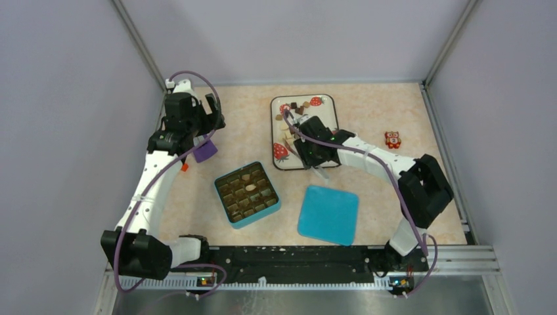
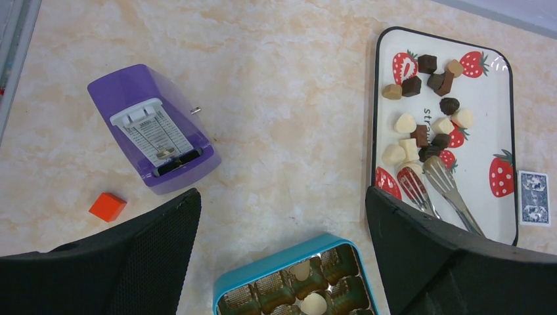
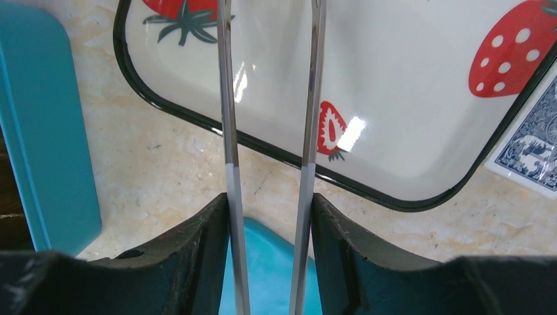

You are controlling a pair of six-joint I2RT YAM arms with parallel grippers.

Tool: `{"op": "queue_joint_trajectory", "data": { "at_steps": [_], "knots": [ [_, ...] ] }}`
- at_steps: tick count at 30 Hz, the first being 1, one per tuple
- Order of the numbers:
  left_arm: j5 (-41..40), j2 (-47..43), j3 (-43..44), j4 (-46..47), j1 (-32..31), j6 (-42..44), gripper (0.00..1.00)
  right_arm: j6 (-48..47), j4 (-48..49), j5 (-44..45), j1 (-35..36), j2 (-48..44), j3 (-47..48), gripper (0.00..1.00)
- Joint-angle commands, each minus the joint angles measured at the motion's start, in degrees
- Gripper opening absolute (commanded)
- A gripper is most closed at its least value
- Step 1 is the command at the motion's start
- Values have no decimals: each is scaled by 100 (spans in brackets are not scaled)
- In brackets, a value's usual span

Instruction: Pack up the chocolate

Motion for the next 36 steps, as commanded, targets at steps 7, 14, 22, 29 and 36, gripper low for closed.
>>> {"op": "queue_joint_trajectory", "data": {
  "at_steps": [7, 14, 22, 29, 36],
  "knots": [
    [-60, -160, -2, 67, 42, 35, 99, -140, 194, 153, 54, 278, 476, 46],
    [-43, -160, -41, 80, 42, 32, 99, -114, 117, 161, 78, 114, 380, 36],
    [-20, -135, -42, 98, 42, 32, 99, 70, -94, -49, 89, -523, 165, 29],
    [-1, -131, -53, 98, 42, 15, 99, 124, -345, -70, 89, -854, 121, 28],
    [1, -129, -29, 98, 42, 15, 99, 120, -539, -270, 89, -1142, 125, 27]
  ]
}}
